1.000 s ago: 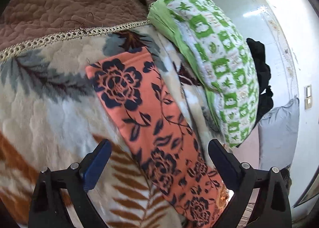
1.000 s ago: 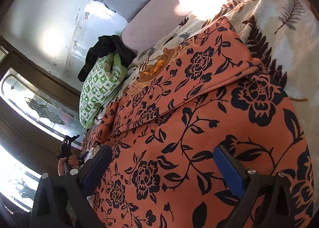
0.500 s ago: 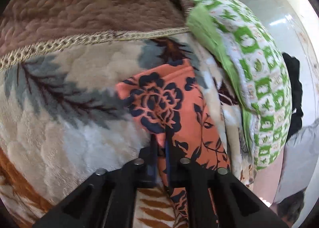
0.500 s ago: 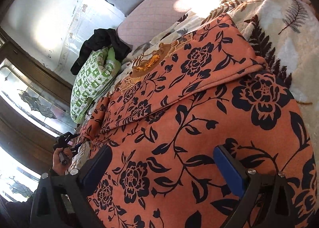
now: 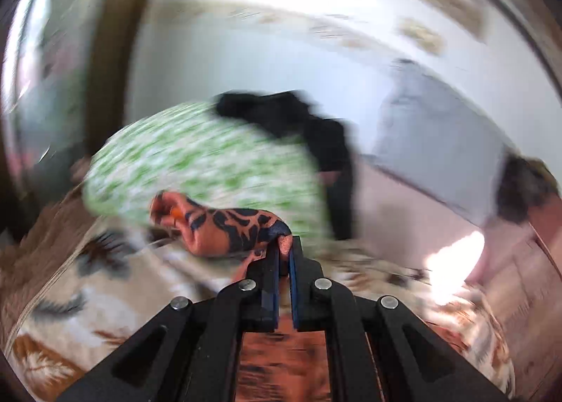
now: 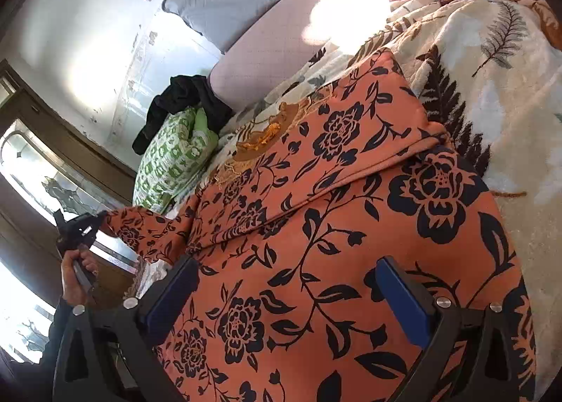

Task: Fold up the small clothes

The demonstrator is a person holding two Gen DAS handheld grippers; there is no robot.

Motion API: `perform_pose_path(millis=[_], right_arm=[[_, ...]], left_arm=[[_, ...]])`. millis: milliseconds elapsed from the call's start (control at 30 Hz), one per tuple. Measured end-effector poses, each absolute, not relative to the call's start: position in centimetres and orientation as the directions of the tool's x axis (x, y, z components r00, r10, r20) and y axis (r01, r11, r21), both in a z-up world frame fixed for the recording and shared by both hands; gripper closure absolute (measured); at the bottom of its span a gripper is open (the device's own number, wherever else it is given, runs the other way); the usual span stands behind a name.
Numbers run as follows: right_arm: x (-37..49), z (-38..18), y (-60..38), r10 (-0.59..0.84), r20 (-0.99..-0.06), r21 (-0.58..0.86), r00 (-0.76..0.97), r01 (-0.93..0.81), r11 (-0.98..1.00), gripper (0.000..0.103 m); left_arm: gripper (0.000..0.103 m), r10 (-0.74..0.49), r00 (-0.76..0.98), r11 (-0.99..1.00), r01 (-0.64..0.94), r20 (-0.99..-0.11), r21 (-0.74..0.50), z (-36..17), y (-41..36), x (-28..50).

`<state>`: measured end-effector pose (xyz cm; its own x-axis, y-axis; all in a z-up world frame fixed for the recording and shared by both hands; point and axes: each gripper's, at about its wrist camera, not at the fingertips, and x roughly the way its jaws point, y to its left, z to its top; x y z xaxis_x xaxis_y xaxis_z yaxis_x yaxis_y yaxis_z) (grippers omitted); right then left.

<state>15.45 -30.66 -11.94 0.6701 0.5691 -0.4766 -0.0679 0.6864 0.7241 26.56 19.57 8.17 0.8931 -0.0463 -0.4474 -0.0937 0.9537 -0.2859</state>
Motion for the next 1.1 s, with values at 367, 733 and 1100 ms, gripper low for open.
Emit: perform_pose_path(millis=[367,733,1100], right_arm=[[12.7,-10.8,-37.6,0.495,-0.364,0.805,0.789,-0.001,0.593,0.000],[13.4,-10.1,-38.5,0.526,-0.358,0.831,0.772,0.006,0.557,0.000],[26.0,-13.5,-35.1,0.604,-0.486,0.866,0.631,0.256,0.429,0.007]], left_arm=[[0.051,-0.360,0.584,0.916,0.370,-0.727,-0.156,-3.4,-12.3,30.0],[0.028,-0.138,0.643,0.988,0.141,-0.754,-0.061,-5.0,2.9,25.4],[0.028,0.074,0.604,0.990,-0.138,-0.794,-0.013,-11.3,15.1,25.4]])
